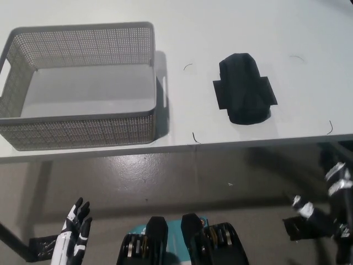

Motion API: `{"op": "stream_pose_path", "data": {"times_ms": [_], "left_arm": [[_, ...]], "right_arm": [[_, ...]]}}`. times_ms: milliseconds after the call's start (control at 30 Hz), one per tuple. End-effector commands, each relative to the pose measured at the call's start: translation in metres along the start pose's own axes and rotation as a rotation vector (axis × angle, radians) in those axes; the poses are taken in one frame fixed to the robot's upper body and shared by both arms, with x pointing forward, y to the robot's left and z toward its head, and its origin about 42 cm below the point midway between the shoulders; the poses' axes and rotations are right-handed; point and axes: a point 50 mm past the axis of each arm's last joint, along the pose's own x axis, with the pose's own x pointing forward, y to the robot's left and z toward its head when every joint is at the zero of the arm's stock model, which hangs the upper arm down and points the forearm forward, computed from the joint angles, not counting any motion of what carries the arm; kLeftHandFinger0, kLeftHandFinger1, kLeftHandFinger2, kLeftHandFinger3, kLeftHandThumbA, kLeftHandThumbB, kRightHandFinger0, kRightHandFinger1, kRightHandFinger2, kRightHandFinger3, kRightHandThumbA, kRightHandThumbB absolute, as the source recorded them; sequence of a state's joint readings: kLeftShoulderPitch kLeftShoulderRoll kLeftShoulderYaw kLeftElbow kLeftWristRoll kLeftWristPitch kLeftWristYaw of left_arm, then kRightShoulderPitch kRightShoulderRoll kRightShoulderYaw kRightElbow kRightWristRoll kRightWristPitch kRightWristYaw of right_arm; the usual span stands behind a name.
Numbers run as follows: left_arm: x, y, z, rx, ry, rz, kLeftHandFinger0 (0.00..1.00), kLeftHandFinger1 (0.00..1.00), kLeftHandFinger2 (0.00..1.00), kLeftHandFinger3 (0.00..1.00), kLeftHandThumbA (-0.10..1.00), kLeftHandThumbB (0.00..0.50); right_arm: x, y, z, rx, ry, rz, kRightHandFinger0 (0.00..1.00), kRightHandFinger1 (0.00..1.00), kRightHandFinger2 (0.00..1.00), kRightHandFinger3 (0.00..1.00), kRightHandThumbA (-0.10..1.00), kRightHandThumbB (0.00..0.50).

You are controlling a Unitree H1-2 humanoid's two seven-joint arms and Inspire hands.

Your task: Use the right hand to push the pencil case on the right hand side to the container on the left side

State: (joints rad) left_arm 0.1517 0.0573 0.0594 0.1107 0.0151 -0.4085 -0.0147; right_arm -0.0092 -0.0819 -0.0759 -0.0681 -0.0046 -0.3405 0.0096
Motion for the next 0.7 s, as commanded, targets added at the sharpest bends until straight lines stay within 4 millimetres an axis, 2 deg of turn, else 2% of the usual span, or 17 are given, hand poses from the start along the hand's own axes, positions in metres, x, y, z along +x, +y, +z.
{"op": "stream_pose_path", "data": {"times_ms": [0, 67, 133, 167, 200, 267, 367, 400, 433, 500, 533, 567, 667], "left_arm": [[0.006, 0.005, 0.013, 0.025, -0.099, 0.017, 1.00, 1.00, 1.00, 1.00, 0.87, 0.190], [0.006, 0.006, 0.013, 0.025, -0.100, 0.016, 1.00, 1.00, 1.00, 1.00, 0.87, 0.188], [0.006, 0.006, 0.014, 0.029, -0.101, 0.018, 1.00, 1.00, 1.00, 1.00, 0.87, 0.190], [0.005, 0.007, 0.014, 0.025, -0.102, 0.018, 1.00, 1.00, 1.00, 1.00, 0.86, 0.191], [0.006, 0.007, 0.014, 0.016, -0.104, 0.018, 1.00, 1.00, 1.00, 1.00, 0.86, 0.193], [0.006, 0.007, 0.015, 0.019, -0.105, 0.019, 1.00, 1.00, 1.00, 1.00, 0.86, 0.195], [0.006, 0.008, 0.016, 0.030, -0.110, 0.019, 1.00, 1.00, 1.00, 1.00, 0.86, 0.195], [0.006, 0.008, 0.016, 0.032, -0.111, 0.018, 1.00, 1.00, 1.00, 1.00, 0.86, 0.193], [0.006, 0.009, 0.016, 0.033, -0.110, 0.018, 1.00, 1.00, 1.00, 1.00, 0.87, 0.191], [0.005, 0.008, 0.015, 0.028, -0.105, 0.018, 1.00, 1.00, 1.00, 1.00, 0.86, 0.190], [0.005, 0.008, 0.015, 0.027, -0.104, 0.017, 1.00, 1.00, 1.00, 1.00, 0.86, 0.190], [0.006, 0.007, 0.015, 0.025, -0.105, 0.016, 1.00, 1.00, 1.00, 1.00, 0.86, 0.193], [0.005, 0.007, 0.016, 0.019, -0.107, 0.010, 1.00, 1.00, 1.00, 1.00, 0.86, 0.192]], "right_arm": [[0.038, -0.014, 0.024, 0.008, -0.093, -0.005, 1.00, 1.00, 1.00, 1.00, 1.00, 0.278], [0.050, -0.018, 0.031, 0.014, -0.088, -0.001, 1.00, 1.00, 1.00, 1.00, 1.00, 0.296], [0.068, -0.022, 0.038, -0.001, -0.121, -0.008, 1.00, 1.00, 1.00, 1.00, 1.00, 0.265], [0.073, -0.023, 0.040, 0.000, -0.123, -0.005, 1.00, 1.00, 1.00, 1.00, 1.00, 0.277], [0.087, -0.026, 0.046, -0.004, -0.128, 0.006, 1.00, 1.00, 1.00, 1.00, 1.00, 0.284], [0.102, -0.029, 0.052, -0.004, -0.128, 0.020, 1.00, 1.00, 1.00, 1.00, 1.00, 0.296], [0.129, -0.031, 0.059, -0.024, -0.139, 0.045, 1.00, 1.00, 1.00, 1.00, 1.00, 0.265], [0.139, -0.030, 0.059, -0.028, -0.134, 0.050, 1.00, 1.00, 1.00, 1.00, 1.00, 0.243], [0.150, -0.029, 0.058, -0.025, -0.127, 0.058, 1.00, 1.00, 1.00, 1.00, 1.00, 0.251], [0.173, -0.026, 0.053, -0.002, -0.090, 0.081, 1.00, 1.00, 1.00, 1.00, 1.00, 0.304], [0.177, -0.025, 0.052, 0.000, -0.083, 0.083, 1.00, 1.00, 1.00, 1.00, 1.00, 0.309], [0.188, -0.024, 0.050, -0.003, -0.076, 0.098, 1.00, 1.00, 1.00, 1.00, 1.00, 0.325], [0.216, -0.021, 0.043, -0.011, -0.064, 0.112, 1.00, 1.00, 1.00, 1.00, 1.00, 0.318]]}}
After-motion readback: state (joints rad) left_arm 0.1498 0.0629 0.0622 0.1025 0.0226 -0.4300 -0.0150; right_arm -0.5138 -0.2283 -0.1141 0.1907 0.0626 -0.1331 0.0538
